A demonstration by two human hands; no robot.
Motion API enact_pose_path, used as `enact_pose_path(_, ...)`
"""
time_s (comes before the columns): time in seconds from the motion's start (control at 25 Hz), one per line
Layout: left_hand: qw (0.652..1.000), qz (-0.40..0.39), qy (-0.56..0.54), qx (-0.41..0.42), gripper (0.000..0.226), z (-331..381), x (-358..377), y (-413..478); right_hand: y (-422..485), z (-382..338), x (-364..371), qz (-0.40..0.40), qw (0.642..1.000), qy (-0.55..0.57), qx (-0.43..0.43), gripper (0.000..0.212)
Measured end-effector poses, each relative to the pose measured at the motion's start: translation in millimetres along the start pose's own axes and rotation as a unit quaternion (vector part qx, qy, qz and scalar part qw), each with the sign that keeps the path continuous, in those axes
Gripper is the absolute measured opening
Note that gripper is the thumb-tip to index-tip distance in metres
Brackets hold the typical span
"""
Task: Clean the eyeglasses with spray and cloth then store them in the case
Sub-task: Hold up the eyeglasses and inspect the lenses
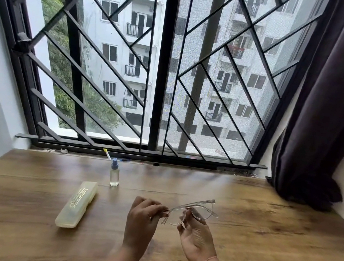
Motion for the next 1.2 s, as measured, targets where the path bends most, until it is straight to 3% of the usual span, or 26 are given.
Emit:
enact_pose_path(0.28,0.997,0.048,-0.038,-0.046,0.017,3.2,-6.6,1.5,-1.0,6.5,1.8,0.013,1.0,0.0,0.0,0.055)
enact_pose_path(0.4,0.986,0.058,-0.116,-0.106,0.032,-0.3,-7.2,2.1,-4.2,6.2,4.6,0.033,0.999,-0.006,0.022,0.03)
enact_pose_path(0.52,0.944,0.054,-0.252,-0.204,0.045,-10.7,-1.8,2.4,-7.2,8.4,6.2,0.045,0.998,-0.003,0.042,0.013)
enact_pose_path(0.72,0.888,0.057,-0.381,-0.253,0.042,-17.1,2.6,3.0,-8.3,14.9,5.4,0.047,0.998,-0.017,0.04,0.012)
enact_pose_path(0.76,0.876,0.06,-0.402,-0.259,0.042,-19.6,2.9,2.2,-8.1,14.9,5.5,0.035,0.999,-0.025,0.032,0.022)
enact_pose_path(0.84,0.861,0.066,-0.432,-0.26,0.041,-23.0,1.7,2.1,-10.0,10.3,7.3,0.002,0.997,-0.076,0.017,0.041)
enact_pose_path(0.92,0.854,0.068,-0.454,-0.245,0.035,-23.7,-2.4,4.2,-14.6,1.8,8.1,-0.009,0.99,-0.139,0.01,0.021)
enact_pose_path(1.0,0.844,0.075,-0.473,-0.24,0.027,-24.7,-8.0,7.5,-11.0,-15.6,-2.4,0.039,0.969,-0.241,-0.029,0.028)
enact_pose_path(1.08,0.834,0.077,-0.491,-0.238,0.013,-26.4,-12.0,11.4,-15.9,-55.5,-11.7,0.135,0.906,-0.36,-0.178,0.023)
enact_pose_path(1.12,0.838,0.079,-0.486,-0.238,0.029,-29.9,-13.3,12.3,-23.9,-80.4,-8.2,0.19,0.82,-0.456,-0.291,0.017)
enact_pose_path(1.2,0.833,0.085,-0.492,-0.238,0.047,-35.6,-12.9,13.8,-48.1,-108.1,25.2,0.198,0.546,-0.638,-0.506,0.011)
Point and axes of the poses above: each hand's wrist, its own y-axis towards the middle knuckle, its own x-axis out of the palm, z = x × y, the point moved 6 cm from there along y, towards the middle knuckle, and after that the axes turned 2 degrees about -y, right-handed, at the moved point
